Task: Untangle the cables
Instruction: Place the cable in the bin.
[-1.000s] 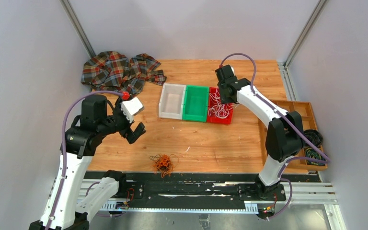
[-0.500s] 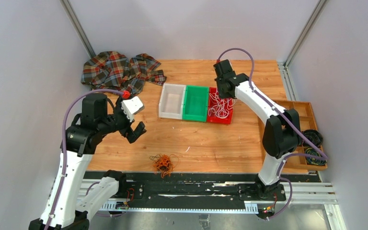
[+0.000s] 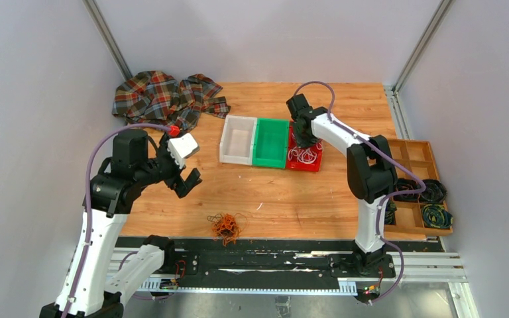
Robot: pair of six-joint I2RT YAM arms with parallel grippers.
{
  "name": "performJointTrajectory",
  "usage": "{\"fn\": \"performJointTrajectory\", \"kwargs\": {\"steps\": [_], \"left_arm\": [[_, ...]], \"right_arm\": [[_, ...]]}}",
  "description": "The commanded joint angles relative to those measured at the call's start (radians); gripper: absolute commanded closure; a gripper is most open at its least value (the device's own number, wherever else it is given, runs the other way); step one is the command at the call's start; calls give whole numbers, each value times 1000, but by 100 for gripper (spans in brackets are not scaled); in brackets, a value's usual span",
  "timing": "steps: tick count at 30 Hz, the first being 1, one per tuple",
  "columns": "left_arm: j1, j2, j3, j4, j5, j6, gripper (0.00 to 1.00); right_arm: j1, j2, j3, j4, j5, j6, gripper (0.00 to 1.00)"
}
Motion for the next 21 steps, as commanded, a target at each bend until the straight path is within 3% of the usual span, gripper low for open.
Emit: {"fn": "performJointTrajectory", "kwargs": {"steps": [1,4,8,12,21], "left_arm": [[4,-4,4,-5,-23,10,2],[5,-3,-17,-4,-36,37,2],[4,-11,-35,-7,-35,60,2],[4,-17,-47,-19,-28,83,2],[5,-8,-23,-35,2,88,2]], "right_arm": [[1,17,29,-15,-43,11,99],[13,-5,47,-18,-45,4,98],[13,-44,97,-69,-34,-3,76],[11,-97,126,-121,-42,-21,63],[-5,-264,3,-122,11,24,56]]}}
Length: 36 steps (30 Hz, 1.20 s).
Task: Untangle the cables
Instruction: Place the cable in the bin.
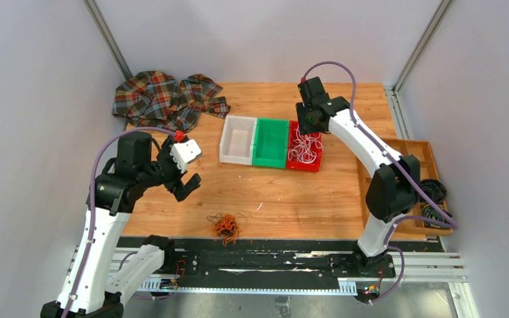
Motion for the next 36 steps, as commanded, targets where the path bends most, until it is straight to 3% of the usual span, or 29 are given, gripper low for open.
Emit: {"fn": "performJointTrajectory", "kwargs": {"steps": [1,5,12,22,36], "left_arm": [[4,-6,16,-6,29,14,2],[4,-4,17,-5,32,11,2],[4,-8,32,-11,38,-7,2],[5,-2,45,-22,66,-23,2],[4,0,49,-22,63,-28,2]], "right_arm": [[-9,-91,-107,-12,39,31,56],[-9,-107,-210,54,45,35,58],[-9,-31,-221,82,96,28,66],[16,45,-213,141,136,10,99],[58,221,-117,116,86,-18,99]]}}
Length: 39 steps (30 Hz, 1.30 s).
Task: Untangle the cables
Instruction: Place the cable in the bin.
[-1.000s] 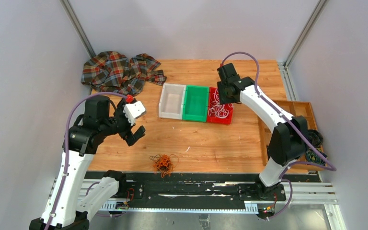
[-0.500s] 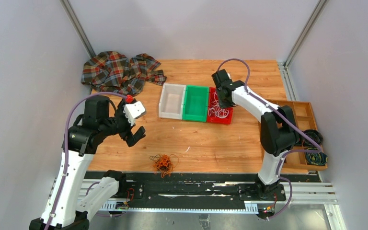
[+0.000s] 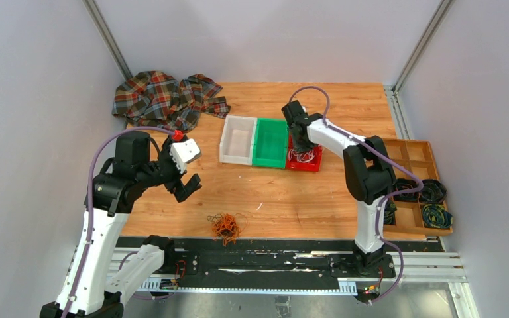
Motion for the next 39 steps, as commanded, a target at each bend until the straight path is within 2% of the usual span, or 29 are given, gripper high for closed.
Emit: {"fn": "performJointTrajectory", "kwargs": {"steps": [1,3,7,15,20,26,31,34,39], "left_arm": [[4,-2,25,-1,16,-6,2],[5,-5,22,-3,16,-3,2],[4,-5,12,-7,20,8,2],[5,19,28,-7,48,8,2],[4,21,31,-8,56,6,2],[4,10,35,-7,51,-1,2],[4,4,53,-46,90,15,2],[4,8,66,-47,99,12,2],[4,24,86,-46,101,-3,2]], "right_arm": [[21,51,37,-29,-8,-13,99],[23,36,32,-34,-12,-10,97],[22,-92,1,-29,-51,0,78],[-32,-329,-27,-62,-108,30,56],[-121,-372,-132,-4,-169,82,52],[-133,-292,-137,34,-186,50,55],[-131,-230,-110,43,-146,41,73],[-126,-199,-95,44,-101,25,79],[-113,-200,-101,49,-46,22,99]]}}
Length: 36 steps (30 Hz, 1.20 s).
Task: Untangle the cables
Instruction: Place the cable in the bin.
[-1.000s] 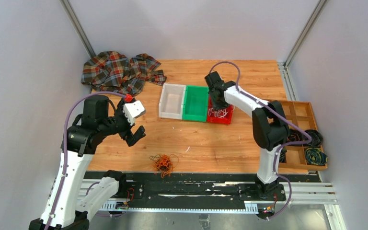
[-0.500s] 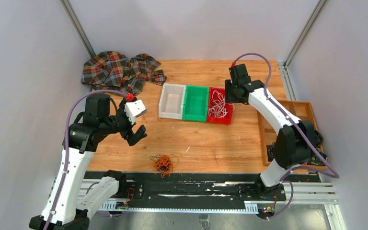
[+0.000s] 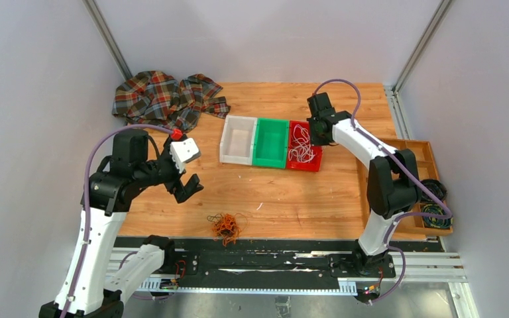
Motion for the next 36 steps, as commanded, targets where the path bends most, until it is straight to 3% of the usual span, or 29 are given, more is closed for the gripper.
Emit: {"fn": "performJointTrajectory", "kwargs": {"steps": [1,23,24,26,29,31,36], "left_arm": [[4,6,38,-5,28,-4,2],[4,-15,17,-6,11,-3,2],[4,-16,14,-6,11,-2,2],[4,-19,5,-6,13,4,2],[4,-12,0,-6,23,5,2],[5,-7,0,-6,29,3,2],[4,0,10,-5,52,-4,2]], "right_arm": [[20,-3,6,6,80,-9,99],[140,133,155,-58,110,-32,99],[140,115,158,-67,109,-26,95],[135,54,128,-55,108,-8,77],[114,-59,70,-27,81,18,62],[96,-119,32,-14,69,32,56],[75,-154,-22,33,98,-40,54]]}}
